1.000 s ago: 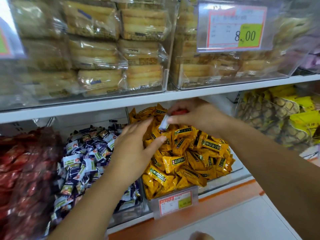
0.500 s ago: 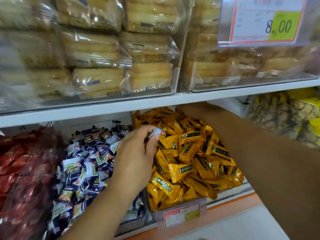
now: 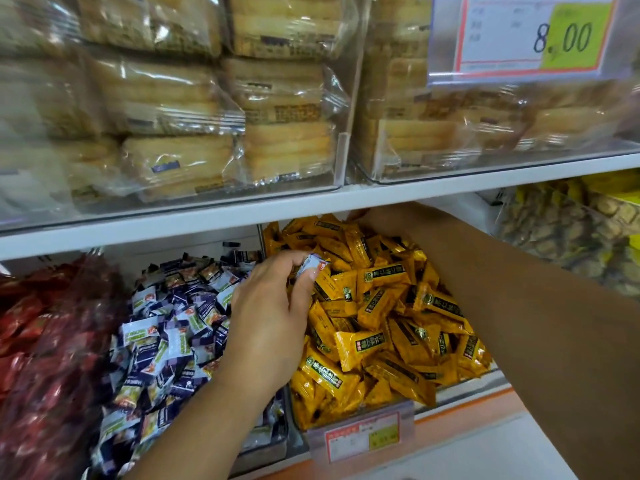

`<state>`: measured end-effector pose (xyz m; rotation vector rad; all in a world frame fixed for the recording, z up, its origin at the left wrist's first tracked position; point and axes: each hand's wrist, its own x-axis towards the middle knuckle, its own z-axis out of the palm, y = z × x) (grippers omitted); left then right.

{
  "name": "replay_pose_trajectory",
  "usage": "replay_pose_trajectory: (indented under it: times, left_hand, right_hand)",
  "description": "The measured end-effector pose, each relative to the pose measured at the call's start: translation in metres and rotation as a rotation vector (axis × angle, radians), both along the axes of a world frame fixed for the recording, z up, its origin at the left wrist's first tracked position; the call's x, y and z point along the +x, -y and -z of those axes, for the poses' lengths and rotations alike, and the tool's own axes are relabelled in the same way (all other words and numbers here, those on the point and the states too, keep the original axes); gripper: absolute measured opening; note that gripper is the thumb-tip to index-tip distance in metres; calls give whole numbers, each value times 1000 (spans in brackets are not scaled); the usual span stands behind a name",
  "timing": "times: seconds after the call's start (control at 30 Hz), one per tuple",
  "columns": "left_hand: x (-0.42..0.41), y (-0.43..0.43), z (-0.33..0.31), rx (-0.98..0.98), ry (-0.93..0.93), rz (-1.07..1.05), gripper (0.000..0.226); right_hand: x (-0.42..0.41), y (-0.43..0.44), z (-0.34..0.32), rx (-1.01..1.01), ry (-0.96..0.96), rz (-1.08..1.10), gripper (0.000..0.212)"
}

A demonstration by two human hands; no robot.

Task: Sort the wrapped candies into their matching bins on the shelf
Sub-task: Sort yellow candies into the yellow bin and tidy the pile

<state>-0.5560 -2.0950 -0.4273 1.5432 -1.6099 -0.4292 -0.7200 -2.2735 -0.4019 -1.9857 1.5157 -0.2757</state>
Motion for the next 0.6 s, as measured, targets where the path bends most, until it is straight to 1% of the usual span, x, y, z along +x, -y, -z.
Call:
replay_pose_trajectory:
  times: [0.03, 0.1, 0.17, 0.23, 0.3, 0.37, 0.43, 0.47, 0.53, 0.6]
  left_hand:
    - [0, 0, 0, -5, 2, -2, 37]
    - [0, 0, 1, -14, 10, -6, 33]
    - [0, 1, 2, -18, 7, -6, 31]
    - [1, 1, 3, -14, 2, -7, 30]
    - [2, 1, 2, -17, -5, -2, 30]
    - [5, 0, -1, -35, -10, -14, 29]
    - [13, -3, -9, -90, -55, -69, 21]
    - [19, -4, -16, -124, -95, -106, 14]
    - [33, -7, -26, -157, -126, -176, 8]
    - [45, -11, -28, -130, -87, -202, 9]
  right_hand:
    - [-4, 1, 1, -45, 49, 17, 7]
    - [-17, -6, -3, -91, 105, 89, 12]
    - [-26, -19, -12, -108, 198, 144, 15]
    - [-32, -30, -21, -113, 233, 161, 15]
    - [-35, -40, -27, -114, 236, 179, 10]
    - [-37, -47, -31, -135, 217, 197, 24]
    - [-39, -51, -31, -174, 158, 224, 31]
    - [-37, -54, -32, -191, 136, 226, 30]
    - [-34, -57, -31, -193, 93, 209, 19]
    - [-28, -58, -30, -233, 28, 169, 23]
